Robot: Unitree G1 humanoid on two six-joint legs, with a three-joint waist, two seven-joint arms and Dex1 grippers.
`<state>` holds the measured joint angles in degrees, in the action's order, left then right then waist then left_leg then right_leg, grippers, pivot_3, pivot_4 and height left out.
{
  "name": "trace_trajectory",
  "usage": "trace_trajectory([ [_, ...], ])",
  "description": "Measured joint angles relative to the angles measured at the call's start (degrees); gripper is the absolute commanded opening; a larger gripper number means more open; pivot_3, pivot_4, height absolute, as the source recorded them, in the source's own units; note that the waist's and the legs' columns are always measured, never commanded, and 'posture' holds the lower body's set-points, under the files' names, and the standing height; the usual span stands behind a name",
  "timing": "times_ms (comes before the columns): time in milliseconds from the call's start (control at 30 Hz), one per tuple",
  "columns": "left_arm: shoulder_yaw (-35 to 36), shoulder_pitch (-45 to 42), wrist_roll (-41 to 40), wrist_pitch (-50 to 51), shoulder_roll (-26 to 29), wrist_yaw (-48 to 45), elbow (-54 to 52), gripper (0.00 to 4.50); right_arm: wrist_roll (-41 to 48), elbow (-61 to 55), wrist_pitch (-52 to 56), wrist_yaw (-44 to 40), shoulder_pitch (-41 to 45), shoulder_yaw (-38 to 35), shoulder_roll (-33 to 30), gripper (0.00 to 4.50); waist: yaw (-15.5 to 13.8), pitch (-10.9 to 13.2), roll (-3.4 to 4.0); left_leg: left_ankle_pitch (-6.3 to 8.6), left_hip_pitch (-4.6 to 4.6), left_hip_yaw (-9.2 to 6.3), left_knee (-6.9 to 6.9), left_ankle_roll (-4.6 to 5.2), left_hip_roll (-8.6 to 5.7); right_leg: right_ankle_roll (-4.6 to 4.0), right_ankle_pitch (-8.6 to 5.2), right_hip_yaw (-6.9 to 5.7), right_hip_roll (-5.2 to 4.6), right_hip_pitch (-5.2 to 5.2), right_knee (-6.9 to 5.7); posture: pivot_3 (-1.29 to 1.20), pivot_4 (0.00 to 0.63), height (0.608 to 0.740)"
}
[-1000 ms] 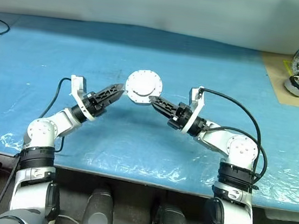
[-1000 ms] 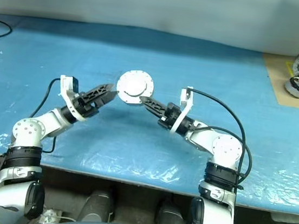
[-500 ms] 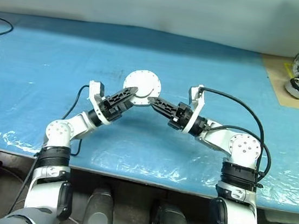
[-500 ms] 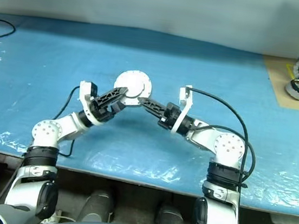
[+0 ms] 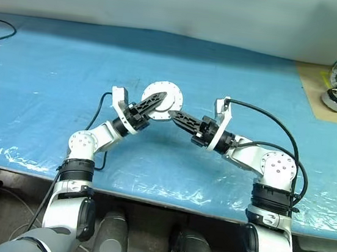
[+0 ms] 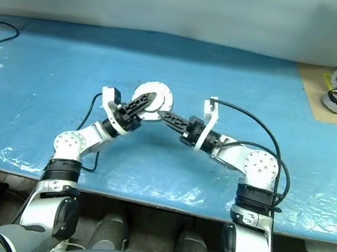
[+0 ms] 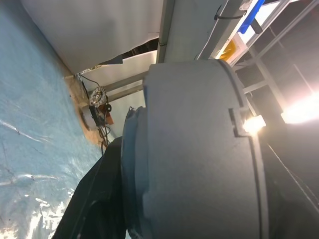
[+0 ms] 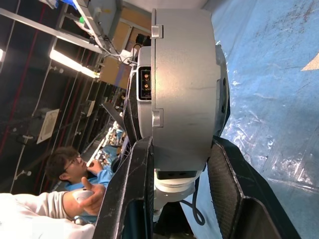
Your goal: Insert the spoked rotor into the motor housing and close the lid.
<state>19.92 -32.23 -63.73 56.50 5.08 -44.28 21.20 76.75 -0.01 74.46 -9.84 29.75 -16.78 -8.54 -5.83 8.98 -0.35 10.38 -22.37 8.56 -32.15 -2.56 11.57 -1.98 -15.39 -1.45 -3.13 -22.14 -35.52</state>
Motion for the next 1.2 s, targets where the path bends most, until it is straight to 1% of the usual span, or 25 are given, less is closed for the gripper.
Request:
trace_trajectory([
  [333, 0.1, -0.92, 0.85, -0.94, -0.29, 0.12, 0.45, 2.49, -0.11, -1.04, -2.16, 1.67, -0.02, 0.58, 0.44, 1.17, -0.05, 0.0, 0.0, 0.0, -0.05, -0.01, -0.04, 0.0, -0.01, 0.01, 0.0, -0.02, 0.0, 0.0, -0.01, 0.0, 0.15, 0.74],
  [400, 0.12, -1.5, 1.07, -1.59, -0.54, 0.21, 0.47, 2.49, -0.3, -1.33, -3.44, 1.39, -0.06, 0.79, 0.47, 1.89, -0.05, 0.0, 0.0, 0.0, -0.05, -0.02, -0.05, 0.0, -0.02, 0.02, 0.01, -0.02, -0.02, 0.01, -0.01, 0.0, 0.15, 0.74],
  [433, 0.12, -1.71, 1.32, -2.07, -0.62, 0.61, 0.49, 2.48, -0.52, -1.4, -4.04, 1.37, -0.13, 0.92, 0.44, 2.12, -0.05, 0.0, 0.0, 0.0, -0.04, -0.02, -0.05, 0.0, -0.02, 0.02, 0.01, -0.02, -0.02, 0.01, -0.01, 0.0, 0.15, 0.74],
  [567, 0.25, -2.11, 2.54, -3.57, -0.85, 1.8, 1.52, 2.47, -0.38, -1.95, -5.04, 1.24, -0.69, 1.73, 0.32, 3.47, -0.04, 0.0, 0.0, 0.0, -0.06, -0.02, -0.05, 0.0, -0.02, 0.02, 0.01, -0.02, -0.02, 0.0, 0.0, 0.0, 0.15, 0.74],
  [733, 0.64, -3.37, 4.59, -7.05, -0.31, 2.03, 3.56, 2.47, 0.49, -0.84, -4.37, 2.32, -0.7, 1.94, 0.05, 3.47, 0.0, 0.0, 0.0, 0.0, -0.06, -0.03, -0.07, 0.0, -0.02, 0.03, 0.02, -0.03, -0.01, 0.0, -0.03, 0.0, 0.15, 0.74],
  [833, 2.08, -4.14, 6.59, -11.08, 1.65, 2.86, 6.41, 2.47, 0.14, -1.13, -4.81, 2.18, -0.67, 2.75, -0.77, 3.47, 0.27, 0.0, 0.0, 0.0, -0.02, -0.04, -0.08, 0.0, -0.01, 0.03, 0.02, -0.03, 0.0, 0.01, -0.05, 0.0, 0.15, 0.74],
  [867, 3.07, -4.38, 7.48, -13.08, 2.49, 3.47, 7.84, 2.47, -1.65, -1.22, -5.53, 2.17, -0.71, 3.54, -1.8, 3.47, 0.29, 0.0, 0.0, 0.0, -0.03, -0.05, -0.08, 0.0, -0.01, 0.04, 0.02, -0.04, 0.0, 0.01, -0.05, 0.0, 0.15, 0.74],
  [933, 4.61, -4.94, 9.85, -17.31, 4.42, 4.65, 10.9, 2.47, -8.35, -1.86, -8.28, 1.94, -1.03, 6.43, -4.74, 3.47, 0.15, 0.0, 0.0, 0.0, -0.06, -0.06, -0.1, 0.0, -0.02, 0.06, 0.03, -0.06, 0.0, 0.02, -0.03, 0.0, 0.15, 0.74],
  [1033, 6.39, -5.97, 13.61, -23.33, 6.24, 6.73, 16.43, 2.47, -15.72, -2.01, -12.33, 1.11, -1.89, 8.95, -5.74, 3.47, -0.08, 0.0, 0.0, 0.0, -0.14, -0.1, -0.1, 0.0, -0.04, 0.08, 0.04, -0.09, -0.01, 0.01, 0.02, 0.0, 0.15, 0.74],
  [1100, 7.17, -6.48, 15.59, -26.06, 6.54, 7.72, 19.86, 2.47, -17.82, -2.72, -13.23, -0.33, -2.4, 10.21, -5.82, 3.47, -0.27, 0.01, -0.01, 0.0, -0.25, -0.16, -0.1, 0.0, -0.07, 0.11, 0.05, -0.12, -0.02, 0.0, 0.09, 0.0, 0.15, 0.74],
  [1200, 7.42, -7.81, 17.88, -28.08, 6.85, 7.79, 24.74, 2.47, -18.63, -4.19, -13.46, -2.64, -2.49, 11.11, -5.77, 3.47, -0.59, 0.06, -0.11, 0.0, -0.32, -0.2, -0.15, 0.0, -0.08, 0.13, 0.07, -0.14, -0.02, -0.01, 0.09, 0.0, 0.15, 0.74],
])
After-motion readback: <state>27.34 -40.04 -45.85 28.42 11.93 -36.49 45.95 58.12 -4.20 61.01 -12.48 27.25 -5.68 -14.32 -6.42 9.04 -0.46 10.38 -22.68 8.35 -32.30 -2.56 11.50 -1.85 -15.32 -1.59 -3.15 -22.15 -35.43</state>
